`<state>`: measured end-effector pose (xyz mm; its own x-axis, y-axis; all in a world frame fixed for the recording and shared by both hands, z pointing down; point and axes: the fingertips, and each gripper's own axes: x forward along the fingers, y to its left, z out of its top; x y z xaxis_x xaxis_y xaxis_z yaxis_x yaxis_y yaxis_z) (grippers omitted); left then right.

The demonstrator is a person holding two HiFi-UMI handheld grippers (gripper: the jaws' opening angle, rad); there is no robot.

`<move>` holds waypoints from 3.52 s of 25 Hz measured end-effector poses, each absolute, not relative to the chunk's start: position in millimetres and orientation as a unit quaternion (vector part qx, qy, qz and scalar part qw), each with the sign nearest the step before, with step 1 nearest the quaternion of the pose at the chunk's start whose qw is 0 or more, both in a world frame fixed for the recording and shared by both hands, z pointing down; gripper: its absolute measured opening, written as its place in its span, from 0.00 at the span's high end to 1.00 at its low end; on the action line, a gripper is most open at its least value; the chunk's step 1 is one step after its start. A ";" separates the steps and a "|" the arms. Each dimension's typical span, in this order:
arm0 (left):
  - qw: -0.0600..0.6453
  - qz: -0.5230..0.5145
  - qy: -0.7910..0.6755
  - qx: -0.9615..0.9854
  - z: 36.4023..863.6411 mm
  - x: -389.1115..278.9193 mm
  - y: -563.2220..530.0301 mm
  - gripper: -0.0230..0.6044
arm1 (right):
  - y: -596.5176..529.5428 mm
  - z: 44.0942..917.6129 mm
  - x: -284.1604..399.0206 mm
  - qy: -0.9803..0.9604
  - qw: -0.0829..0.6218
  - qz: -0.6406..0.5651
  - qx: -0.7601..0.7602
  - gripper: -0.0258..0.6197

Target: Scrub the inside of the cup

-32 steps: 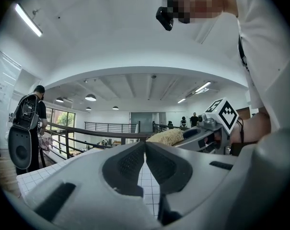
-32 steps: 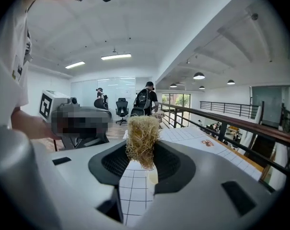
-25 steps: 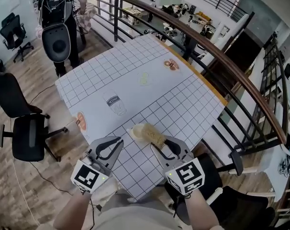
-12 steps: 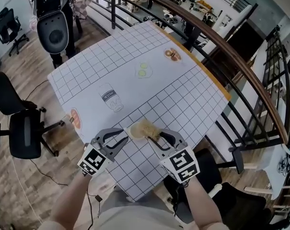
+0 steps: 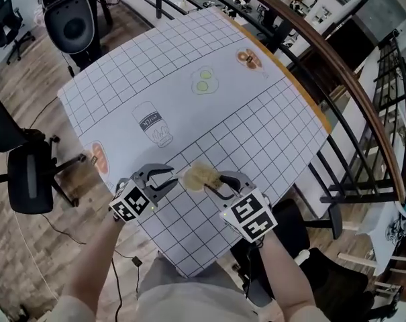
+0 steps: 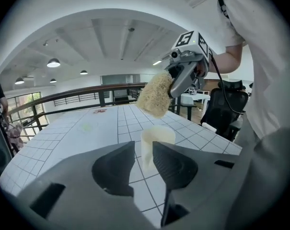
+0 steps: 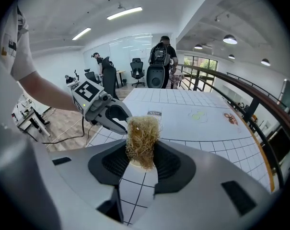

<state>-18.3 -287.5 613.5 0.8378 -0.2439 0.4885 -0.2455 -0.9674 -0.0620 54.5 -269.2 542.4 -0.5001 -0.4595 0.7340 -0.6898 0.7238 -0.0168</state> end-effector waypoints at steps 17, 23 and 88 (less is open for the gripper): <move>0.013 0.290 -0.032 0.956 660.4 -3.8 -276.5 0.87 | -274.0 619.8 39.8 -0.808 0.533 0.144 0.207 0.74; 0.020 0.280 -0.035 0.959 661.5 -3.6 -267.4 0.88 | -274.4 643.4 32.5 -0.794 0.556 0.151 0.194 0.75; 0.117 0.258 -0.104 0.953 661.6 -7.2 -215.6 0.89 | -233.0 622.2 27.0 -0.862 0.479 0.128 0.109 0.77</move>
<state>-7.2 -215.6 661.6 0.8454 -0.1377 0.5161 -0.2588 -0.9508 0.1703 27.0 -233.0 622.2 -0.5174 -0.0646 0.8533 -0.3101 0.9435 -0.1166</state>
